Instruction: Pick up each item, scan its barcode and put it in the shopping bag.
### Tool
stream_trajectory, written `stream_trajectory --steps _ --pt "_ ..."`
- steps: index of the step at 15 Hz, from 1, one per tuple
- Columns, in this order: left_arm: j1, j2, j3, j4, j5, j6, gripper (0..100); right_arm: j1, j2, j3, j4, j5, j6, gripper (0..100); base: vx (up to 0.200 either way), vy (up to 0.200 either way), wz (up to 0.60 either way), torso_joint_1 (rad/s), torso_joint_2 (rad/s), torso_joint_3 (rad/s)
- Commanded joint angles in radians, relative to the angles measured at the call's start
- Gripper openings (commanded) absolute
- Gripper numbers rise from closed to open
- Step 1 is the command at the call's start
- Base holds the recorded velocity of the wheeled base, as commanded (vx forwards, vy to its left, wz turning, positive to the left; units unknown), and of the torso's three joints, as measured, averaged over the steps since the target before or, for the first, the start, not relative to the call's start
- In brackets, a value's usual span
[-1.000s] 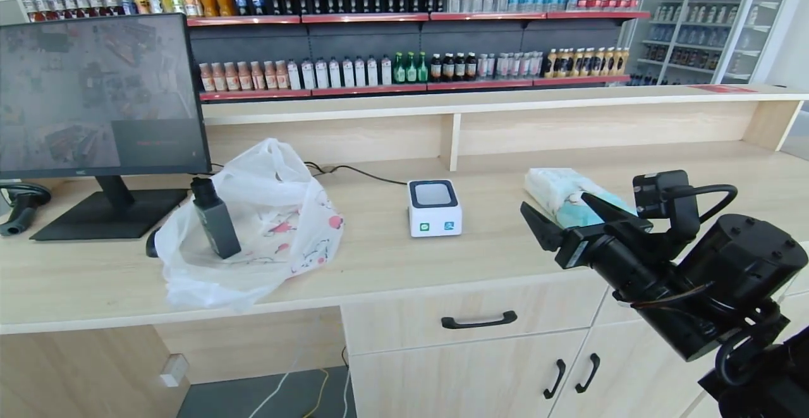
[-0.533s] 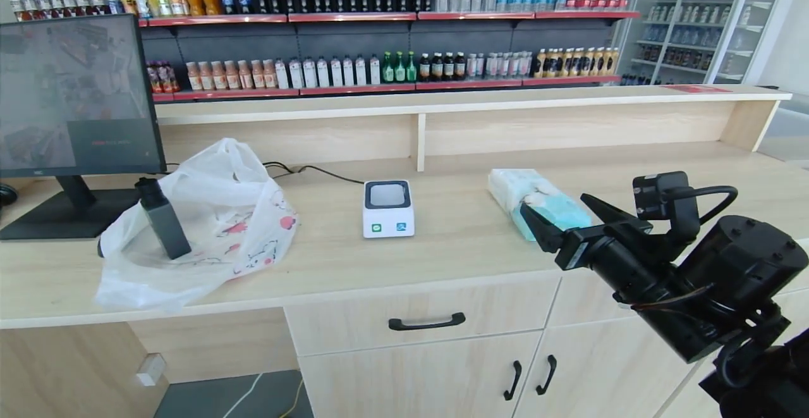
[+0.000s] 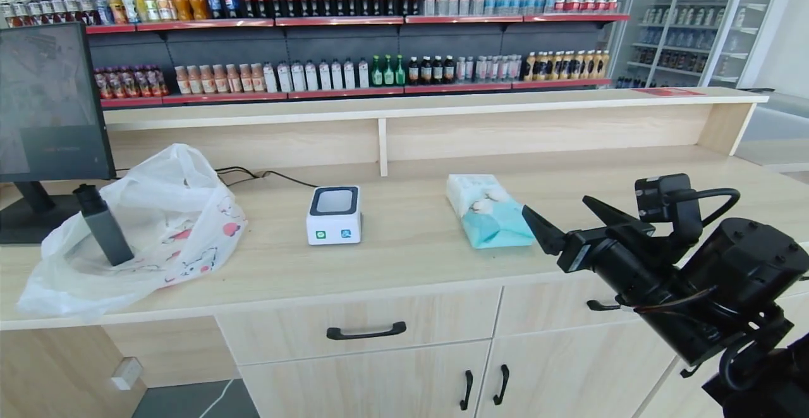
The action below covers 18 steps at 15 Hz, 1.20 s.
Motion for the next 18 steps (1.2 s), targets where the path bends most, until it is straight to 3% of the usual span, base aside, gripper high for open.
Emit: stream_trajectory --steps 1,3,10,16,18 --pt "0.0 0.0 0.0 0.0 0.0 0.0 100 0.001 0.006 -0.002 0.002 0.001 0.0 100 0.2 0.0 0.0 0.012 0.0 0.007" --pt "-0.002 0.0 0.0 0.0 0.0 0.0 100 0.001 0.004 0.0 0.002 0.001 0.0 100 0.2 0.0 0.0 0.01 0.01 0.0" --pt "0.0 0.0 0.0 0.0 0.0 0.0 100 0.026 0.004 0.001 0.002 0.001 -0.002 100 0.0 0.0 0.0 0.0 0.0 0.0" --pt "0.0 0.0 0.0 0.0 0.0 0.0 100 0.235 -0.108 0.026 0.002 0.002 -0.02 100 0.0 0.0 0.0 0.0 0.0 0.0" --pt "0.0 0.0 0.0 0.0 0.0 0.0 100 0.239 -0.108 -0.031 0.002 0.006 -0.042 100 0.0 0.0 0.0 0.0 0.0 0.0"
